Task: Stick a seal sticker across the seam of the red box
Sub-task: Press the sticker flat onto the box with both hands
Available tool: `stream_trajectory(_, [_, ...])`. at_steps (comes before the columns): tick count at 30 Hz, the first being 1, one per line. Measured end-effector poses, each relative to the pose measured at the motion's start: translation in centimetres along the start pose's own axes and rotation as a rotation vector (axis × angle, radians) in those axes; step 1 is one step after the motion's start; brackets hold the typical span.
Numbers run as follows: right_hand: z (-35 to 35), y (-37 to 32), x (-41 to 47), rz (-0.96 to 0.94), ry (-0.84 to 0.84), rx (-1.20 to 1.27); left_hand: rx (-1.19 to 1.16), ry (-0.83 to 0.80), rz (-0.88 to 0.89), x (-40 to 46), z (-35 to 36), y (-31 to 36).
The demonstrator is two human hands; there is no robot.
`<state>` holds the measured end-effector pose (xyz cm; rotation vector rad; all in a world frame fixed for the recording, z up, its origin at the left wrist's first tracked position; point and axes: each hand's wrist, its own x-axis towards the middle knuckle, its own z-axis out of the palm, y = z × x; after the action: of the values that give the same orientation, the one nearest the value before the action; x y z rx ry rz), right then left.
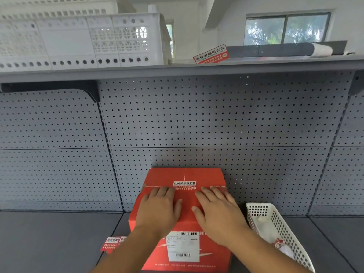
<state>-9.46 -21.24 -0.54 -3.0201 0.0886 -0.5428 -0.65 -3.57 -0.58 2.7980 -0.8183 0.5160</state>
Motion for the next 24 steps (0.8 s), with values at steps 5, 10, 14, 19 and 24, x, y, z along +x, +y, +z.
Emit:
stream_trajectory(5, [-1.3,-0.6,-1.7,-0.015,-0.025,0.005,0.008,-0.026,-0.052,-2.0,-1.2,1.2])
stream_trajectory(10, [-2.3,-1.5,-3.3,-0.018,-0.052,-0.012,-0.002,-0.024,-0.077,-4.0,-2.6,2.0])
stream_trajectory(14, [-3.0,-2.6,-4.7,0.002,-0.048,-0.032,-0.02,-0.009,-0.073,-5.8,-3.8,1.8])
stream_trajectory(19, [-4.1,-4.2,-6.4,0.027,-0.024,-0.062,-0.019,-0.002,-0.064,-7.7,-5.0,0.9])
stream_trajectory(24, [-5.7,-6.5,-8.0,0.099,0.033,-0.036,-0.028,-0.008,-0.024,-9.8,-6.4,-0.3])
